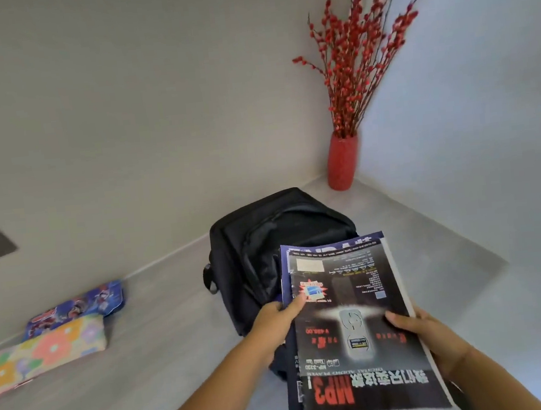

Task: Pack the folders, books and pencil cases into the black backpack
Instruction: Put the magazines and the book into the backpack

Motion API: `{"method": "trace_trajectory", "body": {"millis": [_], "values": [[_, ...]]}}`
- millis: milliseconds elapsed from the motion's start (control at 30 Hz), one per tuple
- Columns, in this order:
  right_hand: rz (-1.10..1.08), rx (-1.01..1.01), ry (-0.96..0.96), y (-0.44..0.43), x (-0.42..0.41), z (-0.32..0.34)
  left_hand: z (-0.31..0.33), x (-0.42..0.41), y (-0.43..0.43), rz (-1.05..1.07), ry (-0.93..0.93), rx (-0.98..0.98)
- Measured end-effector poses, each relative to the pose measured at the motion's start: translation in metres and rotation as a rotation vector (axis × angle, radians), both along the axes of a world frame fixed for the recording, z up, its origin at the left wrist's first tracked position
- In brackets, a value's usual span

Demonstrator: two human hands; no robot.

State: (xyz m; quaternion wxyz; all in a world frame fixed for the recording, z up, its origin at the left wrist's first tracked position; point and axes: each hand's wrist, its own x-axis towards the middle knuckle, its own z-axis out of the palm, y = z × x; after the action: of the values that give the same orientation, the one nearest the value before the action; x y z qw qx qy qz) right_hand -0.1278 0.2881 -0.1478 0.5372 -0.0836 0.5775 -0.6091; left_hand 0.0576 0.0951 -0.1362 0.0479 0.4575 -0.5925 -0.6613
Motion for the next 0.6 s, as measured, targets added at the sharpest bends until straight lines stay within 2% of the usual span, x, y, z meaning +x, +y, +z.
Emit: {"method": "trace_trajectory", "body": {"millis": [67, 133, 233, 300, 433, 600], "values": [[0.028, 0.017, -0.012, 0.009, -0.031, -0.001, -0.005, -0.029, -0.003, 0.017, -0.109, -0.185], [0.057, 0.028, -0.032, 0.014, -0.05, -0.003, -0.011, -0.043, -0.014, 0.044, -0.202, -0.454], [0.115, 0.014, -0.061, 0.024, -0.079, -0.006, -0.02, -0.062, -0.032, -0.078, -0.51, -1.023], [0.142, 0.03, -0.063, 0.029, -0.092, -0.009, -0.026, -0.072, -0.04, -0.149, -0.699, -1.24], [0.214, 0.037, -0.052, 0.029, -0.107, -0.019, -0.039, -0.091, -0.06, -0.229, -0.824, -1.266], [0.255, 0.0, -0.074, 0.019, -0.11, -0.029, -0.043, -0.105, -0.074, -0.182, -0.774, -1.238]]}}
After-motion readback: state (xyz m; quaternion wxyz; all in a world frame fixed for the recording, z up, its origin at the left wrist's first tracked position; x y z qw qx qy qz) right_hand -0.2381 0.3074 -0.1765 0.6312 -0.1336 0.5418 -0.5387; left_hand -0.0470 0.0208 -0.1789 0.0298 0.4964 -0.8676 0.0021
